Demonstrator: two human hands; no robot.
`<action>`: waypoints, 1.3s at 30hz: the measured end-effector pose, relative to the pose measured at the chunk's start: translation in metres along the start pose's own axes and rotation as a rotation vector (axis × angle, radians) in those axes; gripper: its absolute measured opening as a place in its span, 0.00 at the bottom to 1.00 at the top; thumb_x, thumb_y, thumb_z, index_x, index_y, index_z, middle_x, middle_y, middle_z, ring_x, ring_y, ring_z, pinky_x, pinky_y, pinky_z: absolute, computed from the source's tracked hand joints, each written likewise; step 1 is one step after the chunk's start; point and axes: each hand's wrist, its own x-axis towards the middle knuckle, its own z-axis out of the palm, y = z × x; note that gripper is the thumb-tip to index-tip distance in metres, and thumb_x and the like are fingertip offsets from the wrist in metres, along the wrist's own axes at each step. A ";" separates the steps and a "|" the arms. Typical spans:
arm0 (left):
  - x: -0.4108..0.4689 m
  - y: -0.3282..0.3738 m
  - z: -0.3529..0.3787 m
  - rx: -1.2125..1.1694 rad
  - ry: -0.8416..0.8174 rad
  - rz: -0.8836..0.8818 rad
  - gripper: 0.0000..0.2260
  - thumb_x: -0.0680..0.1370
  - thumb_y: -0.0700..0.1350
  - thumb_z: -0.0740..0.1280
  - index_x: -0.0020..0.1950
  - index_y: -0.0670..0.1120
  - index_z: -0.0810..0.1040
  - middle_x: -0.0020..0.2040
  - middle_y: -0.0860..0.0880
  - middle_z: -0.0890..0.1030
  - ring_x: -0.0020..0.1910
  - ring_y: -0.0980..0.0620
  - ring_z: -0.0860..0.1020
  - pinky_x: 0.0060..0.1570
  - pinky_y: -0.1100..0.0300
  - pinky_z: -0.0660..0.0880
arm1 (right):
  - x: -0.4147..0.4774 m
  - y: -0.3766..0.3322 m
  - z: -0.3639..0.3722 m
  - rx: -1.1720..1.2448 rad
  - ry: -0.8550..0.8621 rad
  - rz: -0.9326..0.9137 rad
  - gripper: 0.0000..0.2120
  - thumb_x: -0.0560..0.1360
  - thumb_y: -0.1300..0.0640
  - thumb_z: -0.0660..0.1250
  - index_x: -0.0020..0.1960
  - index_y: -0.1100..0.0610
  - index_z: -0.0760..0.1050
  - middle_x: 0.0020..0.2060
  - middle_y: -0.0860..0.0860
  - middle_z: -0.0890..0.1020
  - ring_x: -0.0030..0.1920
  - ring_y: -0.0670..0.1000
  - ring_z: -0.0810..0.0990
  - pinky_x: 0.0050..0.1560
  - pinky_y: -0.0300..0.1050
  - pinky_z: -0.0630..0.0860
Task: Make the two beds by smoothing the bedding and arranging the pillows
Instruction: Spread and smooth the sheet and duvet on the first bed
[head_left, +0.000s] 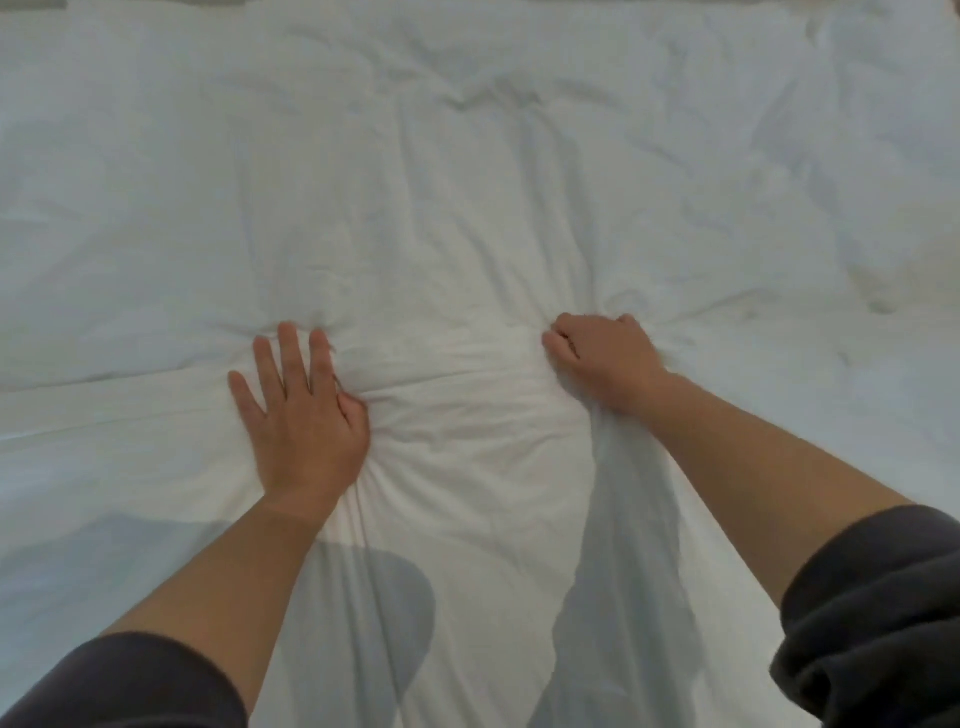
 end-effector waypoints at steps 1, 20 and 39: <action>-0.001 0.001 0.000 0.001 -0.013 0.004 0.30 0.76 0.50 0.50 0.79 0.44 0.57 0.79 0.42 0.54 0.78 0.41 0.51 0.73 0.37 0.44 | -0.006 0.012 -0.011 -0.036 -0.094 0.027 0.17 0.81 0.43 0.49 0.47 0.51 0.72 0.44 0.51 0.79 0.48 0.56 0.77 0.54 0.51 0.63; 0.001 0.172 -0.033 0.047 0.129 -0.144 0.12 0.80 0.42 0.56 0.60 0.40 0.71 0.59 0.38 0.74 0.61 0.38 0.70 0.67 0.37 0.57 | -0.014 0.148 -0.034 -0.088 0.357 -0.065 0.15 0.81 0.46 0.56 0.56 0.57 0.71 0.52 0.56 0.76 0.54 0.60 0.75 0.50 0.53 0.64; -0.052 0.394 0.043 0.131 -0.004 0.390 0.29 0.79 0.59 0.45 0.77 0.48 0.64 0.77 0.44 0.61 0.76 0.43 0.59 0.70 0.33 0.46 | -0.076 0.463 -0.043 -0.214 0.105 0.141 0.22 0.81 0.55 0.52 0.74 0.46 0.64 0.71 0.49 0.69 0.71 0.52 0.67 0.75 0.64 0.41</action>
